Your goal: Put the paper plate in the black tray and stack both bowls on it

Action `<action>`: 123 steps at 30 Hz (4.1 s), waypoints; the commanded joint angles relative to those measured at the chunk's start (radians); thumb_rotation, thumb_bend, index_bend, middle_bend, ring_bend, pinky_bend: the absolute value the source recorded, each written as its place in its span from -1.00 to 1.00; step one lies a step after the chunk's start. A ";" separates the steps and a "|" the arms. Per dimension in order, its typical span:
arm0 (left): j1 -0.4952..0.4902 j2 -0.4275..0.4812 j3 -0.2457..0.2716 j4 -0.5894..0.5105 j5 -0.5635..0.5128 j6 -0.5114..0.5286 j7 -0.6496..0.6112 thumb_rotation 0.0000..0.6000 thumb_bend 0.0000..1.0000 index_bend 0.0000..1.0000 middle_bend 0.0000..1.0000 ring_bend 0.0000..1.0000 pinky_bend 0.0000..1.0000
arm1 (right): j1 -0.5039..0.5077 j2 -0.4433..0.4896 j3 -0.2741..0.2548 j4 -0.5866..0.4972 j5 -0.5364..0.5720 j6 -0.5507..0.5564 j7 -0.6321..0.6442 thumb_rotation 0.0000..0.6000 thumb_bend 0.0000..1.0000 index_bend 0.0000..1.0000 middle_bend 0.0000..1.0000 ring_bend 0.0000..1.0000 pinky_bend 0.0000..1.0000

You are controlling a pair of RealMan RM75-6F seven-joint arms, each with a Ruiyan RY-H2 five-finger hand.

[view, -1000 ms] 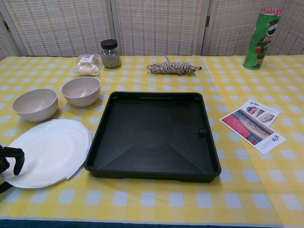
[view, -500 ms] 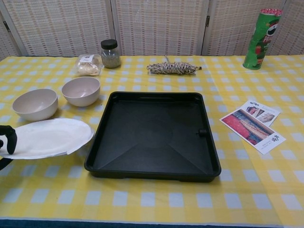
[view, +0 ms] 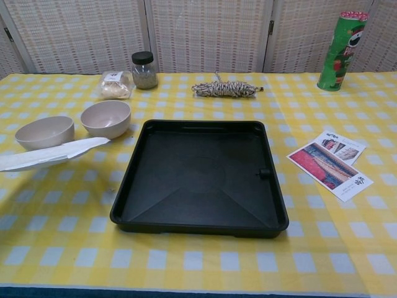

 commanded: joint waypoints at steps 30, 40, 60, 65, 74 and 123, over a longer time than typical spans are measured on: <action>-0.188 -0.131 -0.053 -0.183 0.023 -0.254 0.220 1.00 0.00 0.29 1.00 1.00 1.00 | -0.023 0.055 -0.029 0.009 -0.056 0.061 0.170 1.00 -0.52 -1.00 -1.00 -1.00 -0.92; -0.245 -0.171 -0.067 -0.156 -0.026 -0.341 0.119 1.00 0.00 0.28 1.00 1.00 1.00 | -0.084 0.108 -0.019 0.072 -0.087 0.233 0.362 1.00 -0.52 -1.00 -1.00 -1.00 -0.92; -0.408 -0.311 -0.131 0.022 -0.107 -0.509 0.045 1.00 -0.03 0.07 1.00 1.00 1.00 | -0.120 0.107 0.017 0.098 0.009 0.235 0.387 1.00 -0.52 -1.00 -1.00 -1.00 -0.92; -0.427 -0.284 -0.126 0.002 -0.130 -0.563 0.075 1.00 -0.09 -0.14 1.00 1.00 1.00 | -0.129 0.103 0.022 0.090 0.024 0.235 0.360 1.00 -0.52 -1.00 -1.00 -1.00 -0.95; -0.404 -0.112 -0.119 -0.259 -0.203 -0.626 0.294 1.00 -0.56 -0.55 1.00 1.00 1.00 | -0.122 0.097 0.025 0.077 0.009 0.218 0.328 1.00 -0.52 -1.00 -1.00 -1.00 -0.98; -0.297 0.115 -0.166 -0.211 -0.454 -0.619 0.352 1.00 -0.28 -0.06 1.00 1.00 1.00 | -0.027 0.060 0.019 -0.006 0.046 0.002 0.112 1.00 -0.52 -1.00 -1.00 -1.00 -1.00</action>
